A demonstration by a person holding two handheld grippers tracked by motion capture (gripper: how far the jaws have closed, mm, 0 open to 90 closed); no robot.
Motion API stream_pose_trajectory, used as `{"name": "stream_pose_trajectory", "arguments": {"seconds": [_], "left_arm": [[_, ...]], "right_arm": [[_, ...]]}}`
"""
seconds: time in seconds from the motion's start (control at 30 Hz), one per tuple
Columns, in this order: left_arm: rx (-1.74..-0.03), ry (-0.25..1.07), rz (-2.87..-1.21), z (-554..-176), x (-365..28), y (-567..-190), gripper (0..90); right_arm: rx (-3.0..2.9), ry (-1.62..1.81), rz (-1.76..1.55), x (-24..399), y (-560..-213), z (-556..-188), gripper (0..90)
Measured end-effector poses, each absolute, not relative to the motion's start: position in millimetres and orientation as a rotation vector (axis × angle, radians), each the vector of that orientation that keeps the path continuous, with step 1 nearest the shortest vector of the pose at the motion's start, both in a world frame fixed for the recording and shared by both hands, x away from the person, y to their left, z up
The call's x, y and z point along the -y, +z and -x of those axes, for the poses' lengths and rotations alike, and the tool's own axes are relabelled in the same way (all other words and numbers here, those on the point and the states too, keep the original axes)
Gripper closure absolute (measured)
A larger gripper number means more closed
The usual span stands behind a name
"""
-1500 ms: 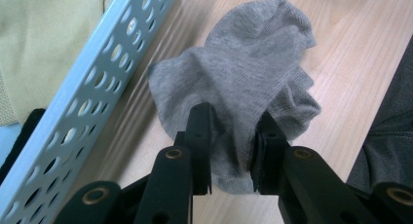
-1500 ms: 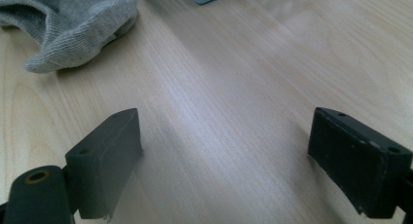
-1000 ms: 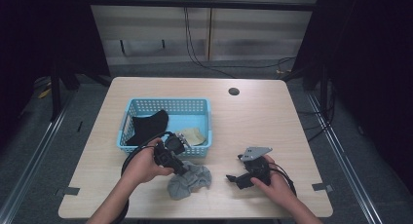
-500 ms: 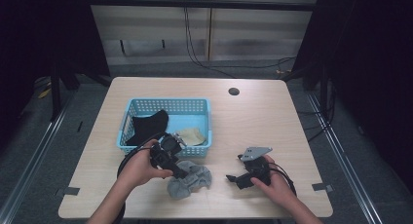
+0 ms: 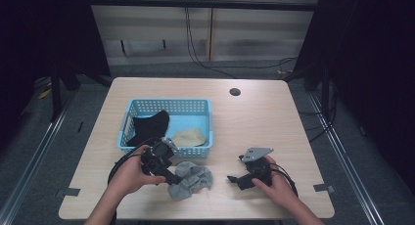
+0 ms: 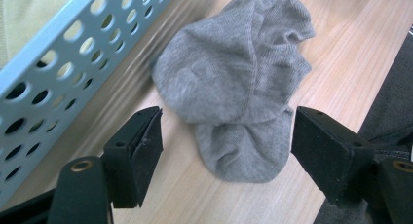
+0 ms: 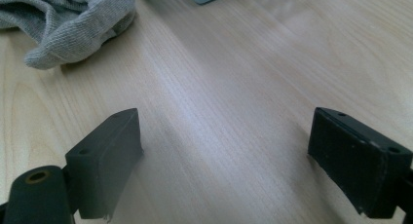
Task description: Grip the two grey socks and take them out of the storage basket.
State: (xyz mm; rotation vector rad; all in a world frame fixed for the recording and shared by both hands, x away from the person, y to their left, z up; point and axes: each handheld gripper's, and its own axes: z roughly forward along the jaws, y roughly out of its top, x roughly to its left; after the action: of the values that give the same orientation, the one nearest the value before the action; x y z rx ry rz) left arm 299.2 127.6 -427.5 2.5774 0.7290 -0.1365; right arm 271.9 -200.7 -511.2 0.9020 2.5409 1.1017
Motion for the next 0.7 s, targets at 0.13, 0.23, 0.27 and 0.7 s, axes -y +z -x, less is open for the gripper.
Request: {"name": "stream_pose_trajectory", "arguments": {"seconds": [0.13, 0.23, 0.27, 0.7], "left_arm": [[-0.741, -0.125, -2.553, -297.7, -135.4, -428.8, 25.8], [-0.757, -0.126, -2.527, -296.9, -143.8, -431.5, 25.8], [-0.751, -0.119, -2.526, -297.0, -146.9, -432.6, 25.8], [-0.807, -0.089, -2.478, -290.0, -186.7, -451.8, 25.6]], "right_arm": [[-2.541, 1.102, -0.902, 200.7, -511.2, -271.9, 11.6], [-2.541, 1.101, -0.901, 200.7, -511.2, -271.9, 11.6], [-2.541, 1.101, -0.902, 200.7, -511.2, -271.9, 11.7], [-2.541, 1.102, -0.902, 200.7, -511.2, -271.9, 11.6]]}}
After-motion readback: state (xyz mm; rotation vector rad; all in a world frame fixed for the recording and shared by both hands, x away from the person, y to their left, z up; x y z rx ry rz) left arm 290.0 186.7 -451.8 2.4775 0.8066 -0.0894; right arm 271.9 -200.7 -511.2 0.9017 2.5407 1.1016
